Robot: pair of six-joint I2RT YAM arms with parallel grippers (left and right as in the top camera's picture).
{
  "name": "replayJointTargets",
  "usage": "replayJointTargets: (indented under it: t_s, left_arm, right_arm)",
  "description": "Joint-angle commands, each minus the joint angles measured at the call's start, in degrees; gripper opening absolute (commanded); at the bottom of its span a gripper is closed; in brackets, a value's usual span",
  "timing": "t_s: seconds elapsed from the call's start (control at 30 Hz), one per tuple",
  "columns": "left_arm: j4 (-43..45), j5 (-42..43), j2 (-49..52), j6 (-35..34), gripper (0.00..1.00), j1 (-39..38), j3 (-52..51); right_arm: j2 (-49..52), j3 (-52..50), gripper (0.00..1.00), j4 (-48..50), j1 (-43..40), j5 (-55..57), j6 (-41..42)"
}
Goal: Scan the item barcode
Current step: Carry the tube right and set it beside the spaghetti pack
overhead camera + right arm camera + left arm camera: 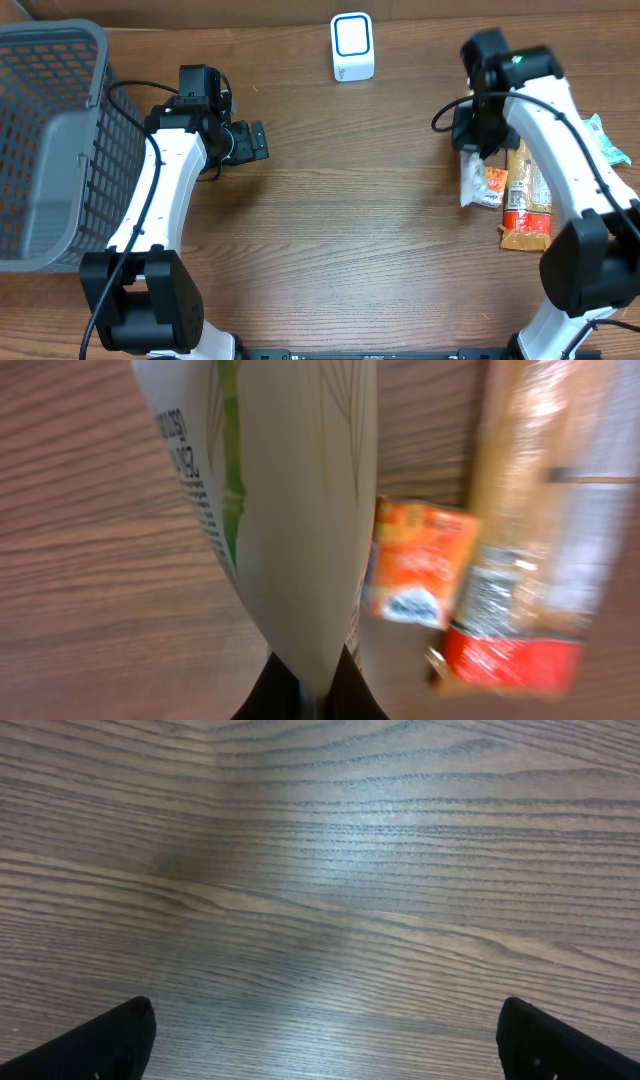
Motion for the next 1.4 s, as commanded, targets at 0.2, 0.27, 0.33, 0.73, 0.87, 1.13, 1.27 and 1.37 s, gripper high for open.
replayJointTargets:
  t_s: [0.2,0.27,0.33,0.73,0.87,1.13,1.27,1.37]
  left_arm:
    - [0.00,-0.35,-0.50,1.07,1.00,-0.15,0.63]
    - [0.00,-0.37,-0.50,1.07,1.00,-0.15,0.63]
    - [0.00,-0.37,-0.50,1.07,0.99,-0.15,0.63]
    - [0.00,-0.37,-0.50,1.07,1.00,-0.15,0.63]
    - [0.00,-0.35,-0.50,1.07,1.00,-0.15,0.63]
    - [0.00,-0.35,-0.50,1.07,1.00,-0.15,0.63]
    - [0.00,-0.37,-0.50,1.07,1.00,-0.15,0.63]
    - [0.00,-0.35,-0.50,1.07,1.00,-0.15,0.63]
  right_arm:
    - [-0.55,-15.32,0.04,13.40,-0.76,-3.69,-1.09]
    - [-0.52,-17.77,0.04,14.78,-1.49,-1.36,-0.90]
    - [-0.52,-19.10,0.04,14.60,-2.86,1.70,-0.28]
    - [-2.14,-10.10,0.87,2.82,-9.75,4.46,3.39]
    - [-7.19,8.33,1.00,-8.96,-6.93,-2.08,-0.70]
    - [-13.40,35.15,1.00,-14.12,-4.37,-18.40,-0.33]
    - [-16.13,40.02,1.00,-15.56,-4.37,-17.84,-5.86]
    - [-19.17,40.00,1.00,-15.13,-4.48,-12.96,-7.85]
